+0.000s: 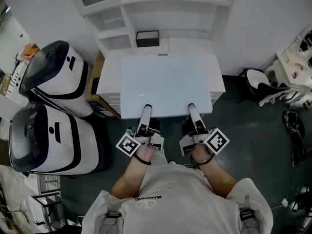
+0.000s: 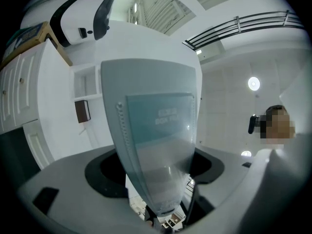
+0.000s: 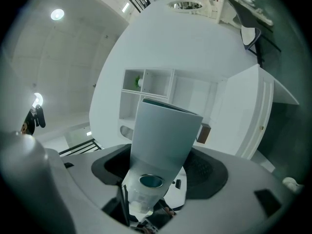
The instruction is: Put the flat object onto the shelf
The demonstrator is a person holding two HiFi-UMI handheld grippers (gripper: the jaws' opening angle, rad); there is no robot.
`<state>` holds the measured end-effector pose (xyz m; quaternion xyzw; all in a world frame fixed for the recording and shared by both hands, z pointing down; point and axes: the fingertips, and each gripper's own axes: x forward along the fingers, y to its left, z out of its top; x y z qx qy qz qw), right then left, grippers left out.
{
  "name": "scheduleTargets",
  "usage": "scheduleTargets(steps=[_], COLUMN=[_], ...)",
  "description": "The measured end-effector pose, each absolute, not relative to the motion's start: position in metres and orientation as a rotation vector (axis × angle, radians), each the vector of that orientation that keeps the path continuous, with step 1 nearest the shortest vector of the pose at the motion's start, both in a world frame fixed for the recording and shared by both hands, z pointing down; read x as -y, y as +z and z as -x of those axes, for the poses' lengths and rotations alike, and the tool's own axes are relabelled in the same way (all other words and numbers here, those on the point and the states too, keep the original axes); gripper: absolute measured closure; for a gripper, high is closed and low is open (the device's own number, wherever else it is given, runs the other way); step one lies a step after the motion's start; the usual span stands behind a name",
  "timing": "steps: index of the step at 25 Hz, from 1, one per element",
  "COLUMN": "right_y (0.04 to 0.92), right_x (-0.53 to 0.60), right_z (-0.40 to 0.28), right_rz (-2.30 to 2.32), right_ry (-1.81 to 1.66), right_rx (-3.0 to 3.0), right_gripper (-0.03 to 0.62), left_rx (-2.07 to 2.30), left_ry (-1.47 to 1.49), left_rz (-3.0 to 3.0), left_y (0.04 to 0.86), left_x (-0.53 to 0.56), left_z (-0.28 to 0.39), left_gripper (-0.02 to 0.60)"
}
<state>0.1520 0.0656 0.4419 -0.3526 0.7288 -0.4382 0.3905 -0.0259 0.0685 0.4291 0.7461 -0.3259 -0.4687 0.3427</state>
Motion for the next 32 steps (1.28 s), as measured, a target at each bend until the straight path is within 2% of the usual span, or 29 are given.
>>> scheduleTargets(steps=[8, 19, 32], right_y=[0.438, 0.413, 0.392], right_x=[0.027, 0.175, 0.253], right_z=[-0.139, -0.080, -0.063], right_rz=[0.956, 0.983, 1.019], right_ry=[-1.071, -1.038, -1.005], right_rx=[-1.866, -1.859, -1.835], right_gripper=[0.261, 0.261, 0.261], left_rx=[0.788, 0.751, 0.705], left_ry=[-1.227, -1.208, -1.171], left_rz=[-1.926, -1.937, -1.933], left_y=[0.433, 0.409, 0.391], left_x=[0.029, 0.184, 0.269], left_z=[0.040, 0.099, 0.114], left_gripper=[0.242, 0.241, 0.241])
